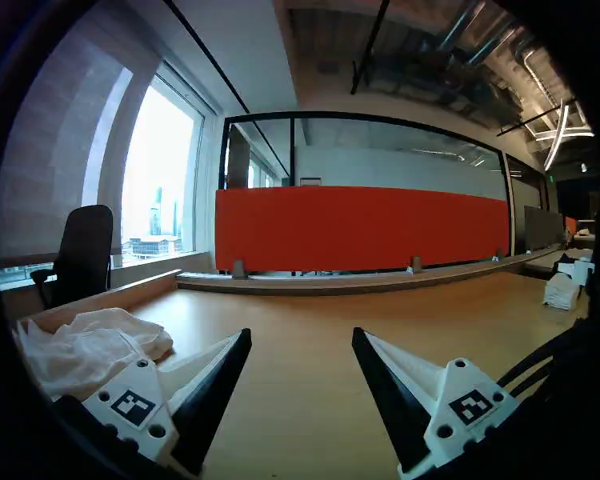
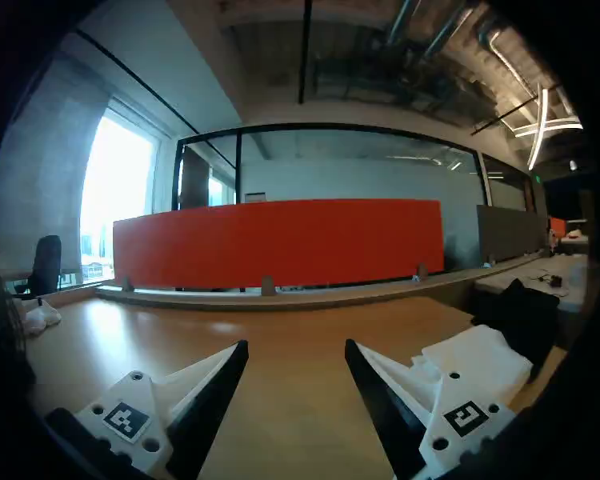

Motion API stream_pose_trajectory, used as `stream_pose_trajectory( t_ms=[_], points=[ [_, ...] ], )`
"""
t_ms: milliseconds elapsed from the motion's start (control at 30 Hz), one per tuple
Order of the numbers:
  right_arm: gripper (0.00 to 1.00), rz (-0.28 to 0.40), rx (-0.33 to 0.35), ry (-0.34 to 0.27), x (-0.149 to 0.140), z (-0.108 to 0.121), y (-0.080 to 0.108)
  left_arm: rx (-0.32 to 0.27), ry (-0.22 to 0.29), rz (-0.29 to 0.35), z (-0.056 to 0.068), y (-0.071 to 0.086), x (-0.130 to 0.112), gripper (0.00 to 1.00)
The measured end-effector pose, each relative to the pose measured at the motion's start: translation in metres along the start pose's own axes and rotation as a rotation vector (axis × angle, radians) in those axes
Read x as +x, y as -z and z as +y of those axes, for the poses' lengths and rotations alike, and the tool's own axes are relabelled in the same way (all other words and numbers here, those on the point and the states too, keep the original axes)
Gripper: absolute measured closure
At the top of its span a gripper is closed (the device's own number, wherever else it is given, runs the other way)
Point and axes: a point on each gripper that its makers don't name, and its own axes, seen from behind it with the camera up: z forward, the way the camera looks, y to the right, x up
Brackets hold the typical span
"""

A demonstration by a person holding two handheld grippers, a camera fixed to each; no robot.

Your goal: Fold towel

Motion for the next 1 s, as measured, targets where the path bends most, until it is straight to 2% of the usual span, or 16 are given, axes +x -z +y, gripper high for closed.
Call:
stream_pose_trajectory(
  t_ms=[600,1000],
  points=[
    [0.07,-0.003,0.009,0.045,-0.0042,-0.0079,0.0015,0.0,0.0,0.0,0.0001,-0.0001,0.0007,0.06],
    [0.07,-0.006,0.009,0.047,-0.0032,-0.0102,0.0019,0.0,0.0,0.0,0.0008,-0.0004,0.0008,0.07]
  ],
)
